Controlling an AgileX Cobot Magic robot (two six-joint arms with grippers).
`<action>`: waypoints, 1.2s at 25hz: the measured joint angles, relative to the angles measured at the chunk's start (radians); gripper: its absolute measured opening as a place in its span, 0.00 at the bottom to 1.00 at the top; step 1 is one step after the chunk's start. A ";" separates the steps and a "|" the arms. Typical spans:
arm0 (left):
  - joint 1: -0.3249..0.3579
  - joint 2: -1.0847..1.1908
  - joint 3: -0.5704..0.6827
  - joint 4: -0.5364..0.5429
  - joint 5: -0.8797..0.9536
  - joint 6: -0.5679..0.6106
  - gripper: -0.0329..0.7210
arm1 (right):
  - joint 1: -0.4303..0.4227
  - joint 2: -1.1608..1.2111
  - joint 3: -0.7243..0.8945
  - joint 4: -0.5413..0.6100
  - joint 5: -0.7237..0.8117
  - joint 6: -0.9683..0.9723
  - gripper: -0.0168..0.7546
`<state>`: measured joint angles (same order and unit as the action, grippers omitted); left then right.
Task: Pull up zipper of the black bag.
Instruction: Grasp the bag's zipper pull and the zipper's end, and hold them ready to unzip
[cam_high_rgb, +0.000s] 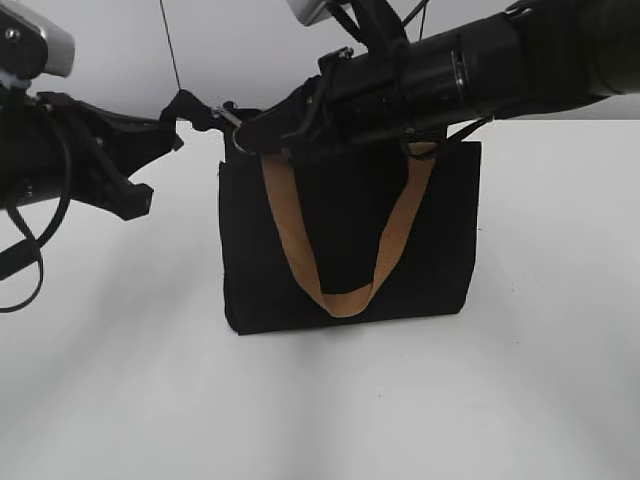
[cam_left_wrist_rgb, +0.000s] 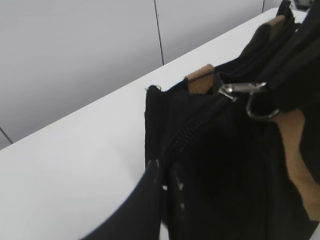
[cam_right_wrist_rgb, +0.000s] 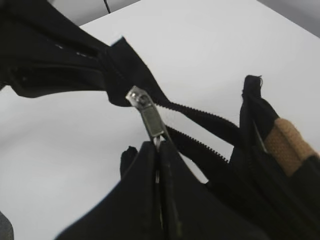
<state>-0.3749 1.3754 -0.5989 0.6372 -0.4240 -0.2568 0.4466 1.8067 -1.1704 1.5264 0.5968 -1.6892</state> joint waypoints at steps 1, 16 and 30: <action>0.000 0.000 0.000 0.000 0.019 0.000 0.03 | 0.000 -0.006 0.000 0.000 -0.001 0.001 0.02; 0.001 0.000 0.000 -0.018 0.177 -0.001 0.03 | -0.006 -0.032 0.000 -0.119 -0.046 0.135 0.02; 0.000 0.000 0.000 -0.087 0.295 -0.001 0.03 | -0.037 -0.034 0.000 -0.174 -0.101 0.190 0.02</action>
<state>-0.3750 1.3754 -0.5989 0.5499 -0.1287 -0.2575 0.4093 1.7730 -1.1704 1.3526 0.4959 -1.4993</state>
